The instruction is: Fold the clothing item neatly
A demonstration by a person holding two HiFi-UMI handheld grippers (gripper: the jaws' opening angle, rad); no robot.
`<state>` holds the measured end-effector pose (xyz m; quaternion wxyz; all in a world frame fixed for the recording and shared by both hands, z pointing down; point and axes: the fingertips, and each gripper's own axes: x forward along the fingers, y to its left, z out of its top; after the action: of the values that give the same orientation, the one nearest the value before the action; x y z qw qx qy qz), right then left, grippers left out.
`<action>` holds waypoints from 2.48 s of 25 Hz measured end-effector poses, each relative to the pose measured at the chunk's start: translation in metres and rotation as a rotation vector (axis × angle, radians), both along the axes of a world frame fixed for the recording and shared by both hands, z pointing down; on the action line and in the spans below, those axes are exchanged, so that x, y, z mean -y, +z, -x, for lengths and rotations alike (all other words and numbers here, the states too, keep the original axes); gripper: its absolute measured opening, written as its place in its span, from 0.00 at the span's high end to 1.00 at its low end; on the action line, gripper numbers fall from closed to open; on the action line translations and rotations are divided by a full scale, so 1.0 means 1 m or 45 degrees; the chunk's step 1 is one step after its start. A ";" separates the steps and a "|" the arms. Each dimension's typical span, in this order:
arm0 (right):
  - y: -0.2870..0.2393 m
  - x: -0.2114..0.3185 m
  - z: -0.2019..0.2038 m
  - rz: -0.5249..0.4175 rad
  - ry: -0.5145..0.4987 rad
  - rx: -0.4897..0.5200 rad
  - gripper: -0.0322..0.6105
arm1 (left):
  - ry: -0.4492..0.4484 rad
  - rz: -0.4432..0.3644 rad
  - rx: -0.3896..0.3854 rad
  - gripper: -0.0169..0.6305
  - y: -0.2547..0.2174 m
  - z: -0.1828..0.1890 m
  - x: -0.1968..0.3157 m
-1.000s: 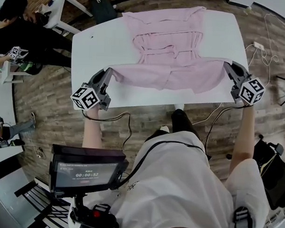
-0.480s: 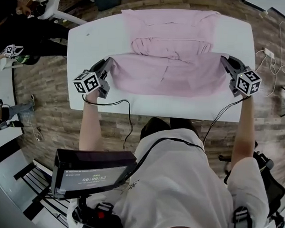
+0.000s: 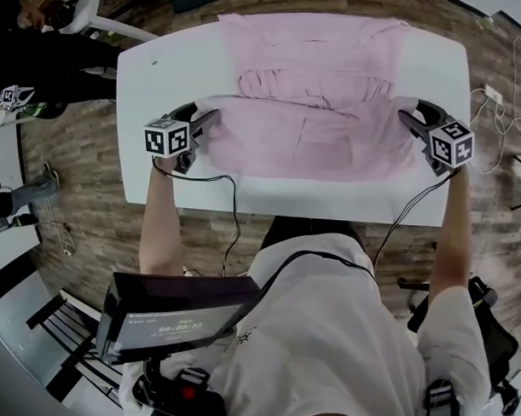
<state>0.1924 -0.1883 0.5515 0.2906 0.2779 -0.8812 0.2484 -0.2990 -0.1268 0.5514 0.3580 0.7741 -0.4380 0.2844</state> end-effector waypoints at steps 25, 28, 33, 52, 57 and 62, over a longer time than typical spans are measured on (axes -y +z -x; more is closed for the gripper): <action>-0.040 -0.140 0.061 -0.101 0.116 -0.043 0.90 | 0.379 -0.304 -0.264 0.97 -0.069 -0.116 -0.079; -0.034 -0.148 0.074 -0.153 0.120 -0.088 0.91 | 0.462 -0.295 -0.235 0.97 -0.053 -0.154 -0.099; -0.015 -0.167 0.096 -0.207 -0.009 -0.260 0.86 | 0.504 -0.283 -0.184 0.97 -0.035 -0.209 -0.131; -0.023 -0.141 0.112 -0.203 -0.085 -0.289 0.94 | 0.146 -0.302 0.171 0.97 -0.014 -0.197 -0.126; 0.009 -0.140 0.123 -0.169 -0.020 -0.374 0.67 | 0.058 -0.264 0.137 0.97 -0.013 -0.189 -0.130; 0.000 -0.134 0.119 -0.229 -0.001 -0.423 0.95 | 0.056 -0.288 0.135 0.97 -0.017 -0.192 -0.128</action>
<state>0.0729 -0.0541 0.5515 0.4064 0.3396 -0.8398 0.1192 -0.1066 0.0009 0.5348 0.2385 0.8028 -0.4683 0.2816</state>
